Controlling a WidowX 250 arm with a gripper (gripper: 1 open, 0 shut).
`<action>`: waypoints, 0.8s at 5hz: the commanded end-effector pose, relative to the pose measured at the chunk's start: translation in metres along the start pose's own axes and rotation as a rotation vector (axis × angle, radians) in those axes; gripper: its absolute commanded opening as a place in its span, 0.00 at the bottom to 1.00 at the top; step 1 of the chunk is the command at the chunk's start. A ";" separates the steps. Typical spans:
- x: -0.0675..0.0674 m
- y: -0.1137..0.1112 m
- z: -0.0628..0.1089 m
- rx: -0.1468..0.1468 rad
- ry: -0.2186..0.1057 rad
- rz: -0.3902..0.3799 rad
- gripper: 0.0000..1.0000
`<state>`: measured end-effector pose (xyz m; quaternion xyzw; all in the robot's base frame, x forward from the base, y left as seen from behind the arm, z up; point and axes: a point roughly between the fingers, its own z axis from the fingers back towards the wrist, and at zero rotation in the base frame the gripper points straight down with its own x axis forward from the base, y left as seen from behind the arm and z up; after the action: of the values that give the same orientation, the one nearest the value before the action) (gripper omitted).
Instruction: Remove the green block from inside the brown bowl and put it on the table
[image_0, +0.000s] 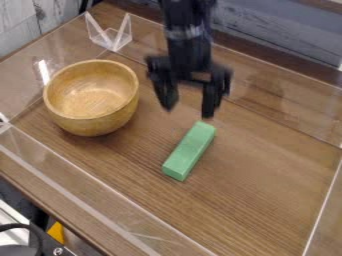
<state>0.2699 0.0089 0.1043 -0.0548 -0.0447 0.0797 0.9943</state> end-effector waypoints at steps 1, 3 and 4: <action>0.008 -0.001 0.008 -0.016 -0.066 -0.026 1.00; 0.002 -0.013 -0.005 -0.015 -0.053 -0.008 1.00; -0.001 -0.022 -0.011 -0.013 -0.050 -0.005 1.00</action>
<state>0.2694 -0.0142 0.0892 -0.0605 -0.0555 0.0803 0.9934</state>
